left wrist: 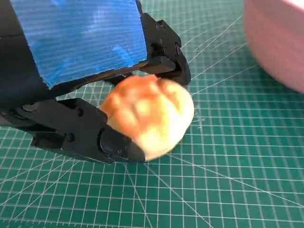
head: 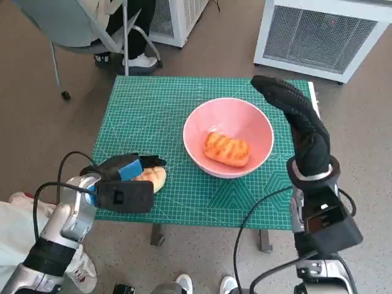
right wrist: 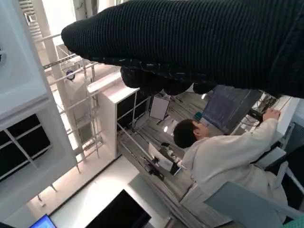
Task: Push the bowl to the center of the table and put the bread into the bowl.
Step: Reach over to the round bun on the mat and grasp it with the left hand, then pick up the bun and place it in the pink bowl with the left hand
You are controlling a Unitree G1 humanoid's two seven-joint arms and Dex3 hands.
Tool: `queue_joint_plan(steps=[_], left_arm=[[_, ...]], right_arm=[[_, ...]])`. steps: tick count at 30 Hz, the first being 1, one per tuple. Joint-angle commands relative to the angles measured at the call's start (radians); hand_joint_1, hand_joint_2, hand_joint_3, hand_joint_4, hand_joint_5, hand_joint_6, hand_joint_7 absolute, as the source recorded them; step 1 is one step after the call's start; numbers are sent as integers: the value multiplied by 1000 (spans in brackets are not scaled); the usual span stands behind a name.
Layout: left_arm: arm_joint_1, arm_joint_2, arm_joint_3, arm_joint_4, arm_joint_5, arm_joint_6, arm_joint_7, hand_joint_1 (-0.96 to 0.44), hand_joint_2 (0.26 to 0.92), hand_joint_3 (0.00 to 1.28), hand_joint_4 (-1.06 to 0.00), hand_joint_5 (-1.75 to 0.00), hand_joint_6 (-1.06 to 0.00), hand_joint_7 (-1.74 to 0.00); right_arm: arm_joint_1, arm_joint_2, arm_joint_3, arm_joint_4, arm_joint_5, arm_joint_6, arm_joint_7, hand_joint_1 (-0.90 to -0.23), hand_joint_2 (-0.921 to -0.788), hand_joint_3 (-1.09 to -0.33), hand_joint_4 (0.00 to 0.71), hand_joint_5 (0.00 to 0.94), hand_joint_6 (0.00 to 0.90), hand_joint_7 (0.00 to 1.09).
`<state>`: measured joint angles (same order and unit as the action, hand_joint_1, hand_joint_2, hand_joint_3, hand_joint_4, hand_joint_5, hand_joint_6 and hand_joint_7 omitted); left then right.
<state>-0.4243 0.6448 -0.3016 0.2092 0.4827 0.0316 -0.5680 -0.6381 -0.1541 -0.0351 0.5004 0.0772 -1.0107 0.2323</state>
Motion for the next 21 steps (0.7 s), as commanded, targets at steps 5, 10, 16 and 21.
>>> queue_joint_plan(steps=[5,10,16,21], left_arm=[[13,20,44,-95,-32,0,-21,1,914,127,-631,-1241,-575,-1219],[-13,18,78,-167,-47,23,-39,1,914,127,-623,-1291,-587,-1168],[-73,5,115,-252,-65,69,-58,2,912,128,-627,-1294,-590,-1158],[-135,-15,128,-311,-69,110,-55,2,911,128,-638,-1279,-584,-1168]], right_arm=[[21,1,4,0,2,18,6,-577,-921,-819,98,486,-1,743],[18,1,3,6,5,18,8,-574,-921,-821,98,491,-1,743],[16,1,3,12,9,16,11,-574,-921,-822,96,498,-1,746],[15,1,4,12,10,15,12,-574,-921,-821,95,502,-1,748]])
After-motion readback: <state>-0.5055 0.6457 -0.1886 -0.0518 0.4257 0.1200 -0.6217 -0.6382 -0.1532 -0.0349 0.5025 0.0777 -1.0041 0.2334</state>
